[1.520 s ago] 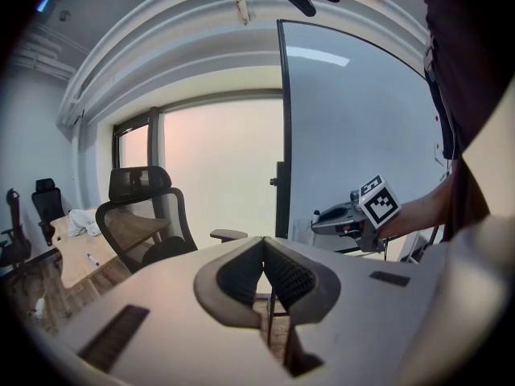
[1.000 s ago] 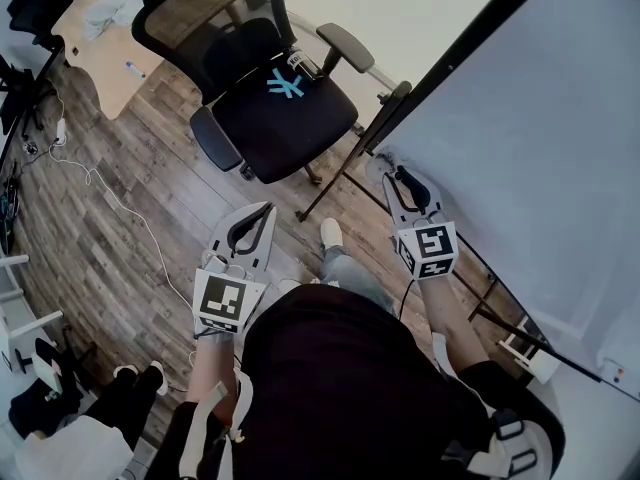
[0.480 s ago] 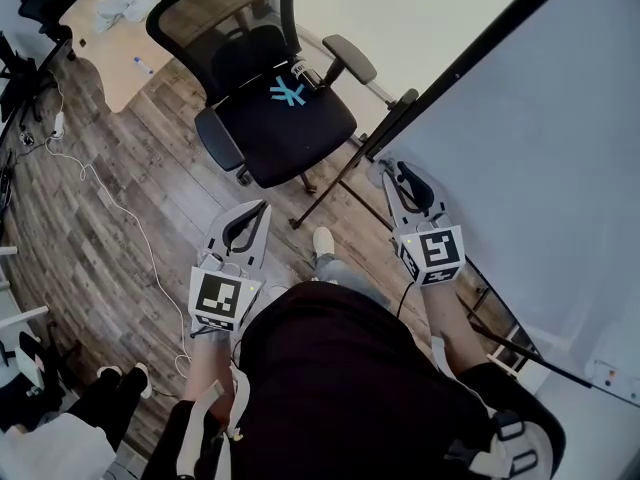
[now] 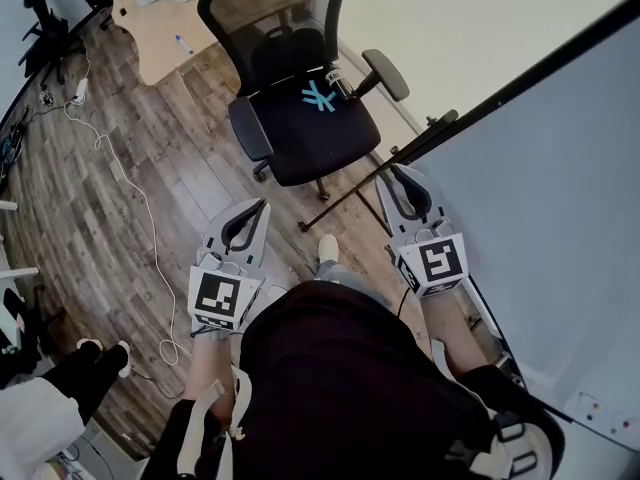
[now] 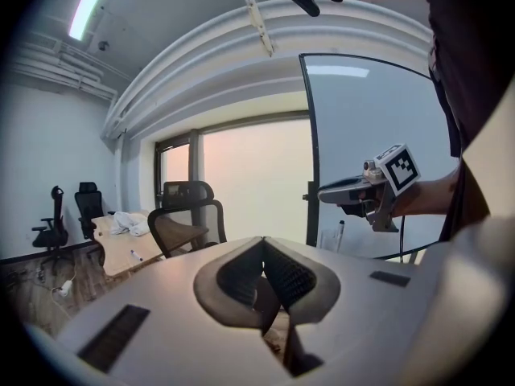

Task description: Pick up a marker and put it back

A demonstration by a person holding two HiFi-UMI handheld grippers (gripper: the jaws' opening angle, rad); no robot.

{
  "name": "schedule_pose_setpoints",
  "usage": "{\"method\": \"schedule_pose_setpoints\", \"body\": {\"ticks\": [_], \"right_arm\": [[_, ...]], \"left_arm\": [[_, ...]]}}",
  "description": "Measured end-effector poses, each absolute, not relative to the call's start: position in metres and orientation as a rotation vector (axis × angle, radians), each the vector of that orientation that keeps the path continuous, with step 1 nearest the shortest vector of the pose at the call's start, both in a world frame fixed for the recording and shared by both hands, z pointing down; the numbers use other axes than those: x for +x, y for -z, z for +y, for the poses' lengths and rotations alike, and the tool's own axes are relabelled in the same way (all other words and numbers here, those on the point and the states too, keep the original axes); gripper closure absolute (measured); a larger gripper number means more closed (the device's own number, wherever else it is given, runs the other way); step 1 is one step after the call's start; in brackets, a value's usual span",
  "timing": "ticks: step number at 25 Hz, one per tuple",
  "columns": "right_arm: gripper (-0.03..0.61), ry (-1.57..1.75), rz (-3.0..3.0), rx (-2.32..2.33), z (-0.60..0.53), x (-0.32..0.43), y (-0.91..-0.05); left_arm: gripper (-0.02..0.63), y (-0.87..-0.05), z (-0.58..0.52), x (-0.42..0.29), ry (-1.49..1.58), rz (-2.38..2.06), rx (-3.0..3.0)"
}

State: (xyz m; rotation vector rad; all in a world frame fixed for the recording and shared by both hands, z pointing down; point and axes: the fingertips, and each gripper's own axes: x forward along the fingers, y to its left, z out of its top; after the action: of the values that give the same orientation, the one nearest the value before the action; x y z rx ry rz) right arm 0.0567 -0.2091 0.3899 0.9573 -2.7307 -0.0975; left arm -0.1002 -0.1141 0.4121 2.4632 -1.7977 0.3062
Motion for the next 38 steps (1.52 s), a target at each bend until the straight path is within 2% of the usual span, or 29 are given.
{"method": "schedule_pose_setpoints", "body": {"ticks": [18,27,38], "right_arm": [[0.52,0.279,-2.916,0.348,-0.128,-0.111,-0.368],[0.526,0.333,-2.96,0.096,-0.084,-0.166,-0.369],[0.528,0.337,-2.942,-0.056,-0.05,-0.199,-0.381]], "left_arm": [[0.606,-0.401,-0.021,-0.218,-0.229,-2.215,2.076],[0.606,-0.402,0.021,-0.254,-0.226,-2.332,1.915],[0.606,-0.402,0.044,-0.276,-0.213,-2.393,1.845]]}}
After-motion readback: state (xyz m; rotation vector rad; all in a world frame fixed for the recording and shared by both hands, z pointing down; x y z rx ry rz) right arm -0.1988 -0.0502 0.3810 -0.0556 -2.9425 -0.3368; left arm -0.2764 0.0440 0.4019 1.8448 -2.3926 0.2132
